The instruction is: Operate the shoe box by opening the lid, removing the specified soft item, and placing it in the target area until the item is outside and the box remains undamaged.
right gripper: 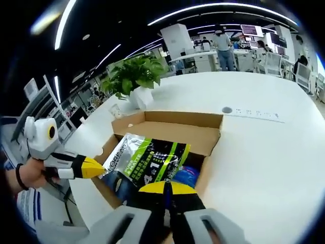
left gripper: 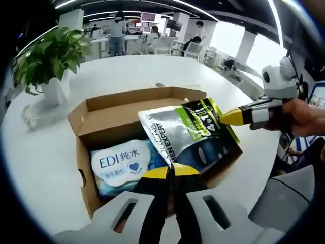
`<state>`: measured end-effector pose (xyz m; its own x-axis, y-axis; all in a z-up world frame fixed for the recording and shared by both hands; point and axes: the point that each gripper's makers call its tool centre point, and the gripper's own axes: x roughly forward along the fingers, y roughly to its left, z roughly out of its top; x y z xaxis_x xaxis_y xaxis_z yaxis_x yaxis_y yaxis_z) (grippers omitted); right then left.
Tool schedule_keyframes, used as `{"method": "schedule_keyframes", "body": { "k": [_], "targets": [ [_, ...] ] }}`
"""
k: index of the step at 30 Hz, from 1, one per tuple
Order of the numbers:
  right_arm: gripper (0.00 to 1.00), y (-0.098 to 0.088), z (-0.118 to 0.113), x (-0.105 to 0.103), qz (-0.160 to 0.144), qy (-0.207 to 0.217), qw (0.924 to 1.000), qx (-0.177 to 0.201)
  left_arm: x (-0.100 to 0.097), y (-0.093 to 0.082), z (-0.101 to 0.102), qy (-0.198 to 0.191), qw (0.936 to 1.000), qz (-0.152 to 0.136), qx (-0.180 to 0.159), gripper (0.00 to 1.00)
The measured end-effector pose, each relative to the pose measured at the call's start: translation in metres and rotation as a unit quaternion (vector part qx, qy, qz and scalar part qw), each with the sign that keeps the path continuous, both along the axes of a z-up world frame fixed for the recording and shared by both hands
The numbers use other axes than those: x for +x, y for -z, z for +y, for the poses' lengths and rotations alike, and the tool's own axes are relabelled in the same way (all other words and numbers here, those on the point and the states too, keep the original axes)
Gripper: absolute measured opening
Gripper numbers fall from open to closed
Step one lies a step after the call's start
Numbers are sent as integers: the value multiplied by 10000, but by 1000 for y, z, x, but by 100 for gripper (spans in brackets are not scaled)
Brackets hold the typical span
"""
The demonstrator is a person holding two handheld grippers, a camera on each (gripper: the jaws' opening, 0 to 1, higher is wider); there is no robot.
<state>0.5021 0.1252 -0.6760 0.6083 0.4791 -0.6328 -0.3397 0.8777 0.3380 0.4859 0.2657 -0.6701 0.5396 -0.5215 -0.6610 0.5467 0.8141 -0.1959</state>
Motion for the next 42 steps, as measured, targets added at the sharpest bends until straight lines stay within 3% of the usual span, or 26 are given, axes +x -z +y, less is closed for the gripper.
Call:
{"method": "schedule_keyframes", "body": {
  "k": [7, 21, 31, 42],
  "targets": [
    [0, -9, -33, -7, -106, 250, 9996, 49, -8, -9, -29, 289, 9995, -139, -9, 1],
    [0, -14, -110, -27, -111, 800, 9967, -83, -19, -20, -108, 927, 9953, -221, -144, 1],
    [0, -7, -152, -39, -17, 1081, 9940, -163, -19, -16, -150, 1201, 9925, -176, -131, 1],
    [0, 4, -176, -27, 138, 1057, 9940, -232, -15, 0, -175, 1267, 9919, -59, 85, 1]
  ]
}}
